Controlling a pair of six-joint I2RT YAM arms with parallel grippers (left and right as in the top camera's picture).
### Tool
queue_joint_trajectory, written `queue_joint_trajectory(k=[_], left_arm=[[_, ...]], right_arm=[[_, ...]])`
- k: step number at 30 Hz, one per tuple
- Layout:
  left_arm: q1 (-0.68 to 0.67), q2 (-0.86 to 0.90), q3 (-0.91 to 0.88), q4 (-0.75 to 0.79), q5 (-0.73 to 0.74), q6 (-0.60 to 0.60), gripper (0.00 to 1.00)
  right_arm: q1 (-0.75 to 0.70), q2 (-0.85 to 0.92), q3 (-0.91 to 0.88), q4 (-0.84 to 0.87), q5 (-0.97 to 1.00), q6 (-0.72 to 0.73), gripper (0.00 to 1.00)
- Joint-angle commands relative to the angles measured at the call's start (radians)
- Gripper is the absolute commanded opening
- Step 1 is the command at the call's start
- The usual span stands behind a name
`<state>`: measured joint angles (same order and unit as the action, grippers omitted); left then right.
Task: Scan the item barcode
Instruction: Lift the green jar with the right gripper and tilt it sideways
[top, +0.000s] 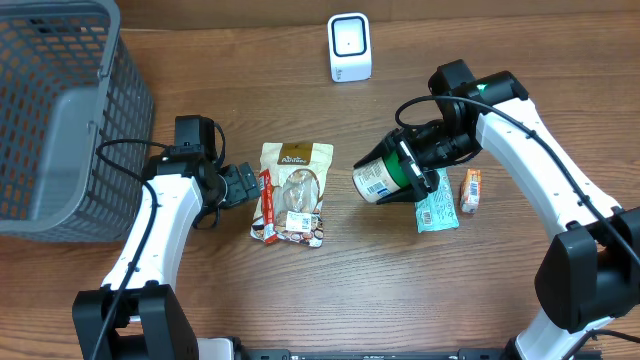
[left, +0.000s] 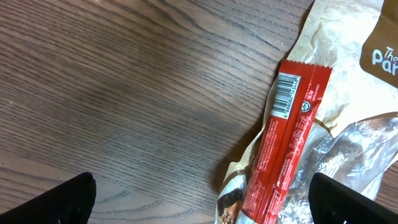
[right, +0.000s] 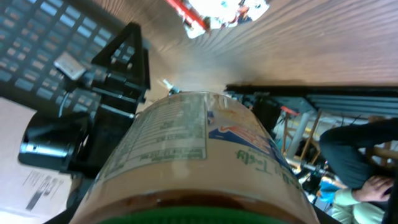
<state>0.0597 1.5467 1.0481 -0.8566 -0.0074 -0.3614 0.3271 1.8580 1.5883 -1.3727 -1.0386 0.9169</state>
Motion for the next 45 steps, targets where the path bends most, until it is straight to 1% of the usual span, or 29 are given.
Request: queue_joint_trajectory(k=[1, 9, 32, 36, 39, 42, 43, 45], left_arm=[[-0.003, -0.004, 0.015, 0.001, -0.002, -0.009, 1.0], [-0.003, -0.004, 0.015, 0.001, -0.002, -0.009, 1.0], [-0.003, -0.004, 0.015, 0.001, -0.002, -0.009, 1.0], [-0.003, -0.004, 0.015, 0.001, -0.002, -0.009, 1.0], [-0.003, -0.004, 0.015, 0.001, -0.002, -0.009, 1.0], [-0.003, -0.004, 0.015, 0.001, -0.002, -0.009, 1.0], [-0.003, -0.004, 0.015, 0.001, -0.002, -0.009, 1.0], [-0.003, -0.004, 0.015, 0.001, -0.002, -0.009, 1.0]], right_arm=[[-0.002, -0.021, 0.021, 0.001, -0.082, 0.003, 0.04], [-0.002, -0.021, 0.021, 0.001, -0.108, 0.003, 0.04], [-0.002, -0.021, 0.021, 0.002, -0.108, 0.004, 0.04], [-0.002, -0.021, 0.021, 0.049, -0.09, 0.003, 0.04], [-0.002, -0.021, 0.021, 0.09, 0.02, 0.003, 0.04], [-0.001, -0.021, 0.021, 0.119, 0.235, -0.008, 0.04], [-0.001, -0.021, 0.021, 0.132, 0.444, -0.008, 0.04], [-0.001, -0.021, 0.021, 0.135, 0.661, -0.008, 0.04]])
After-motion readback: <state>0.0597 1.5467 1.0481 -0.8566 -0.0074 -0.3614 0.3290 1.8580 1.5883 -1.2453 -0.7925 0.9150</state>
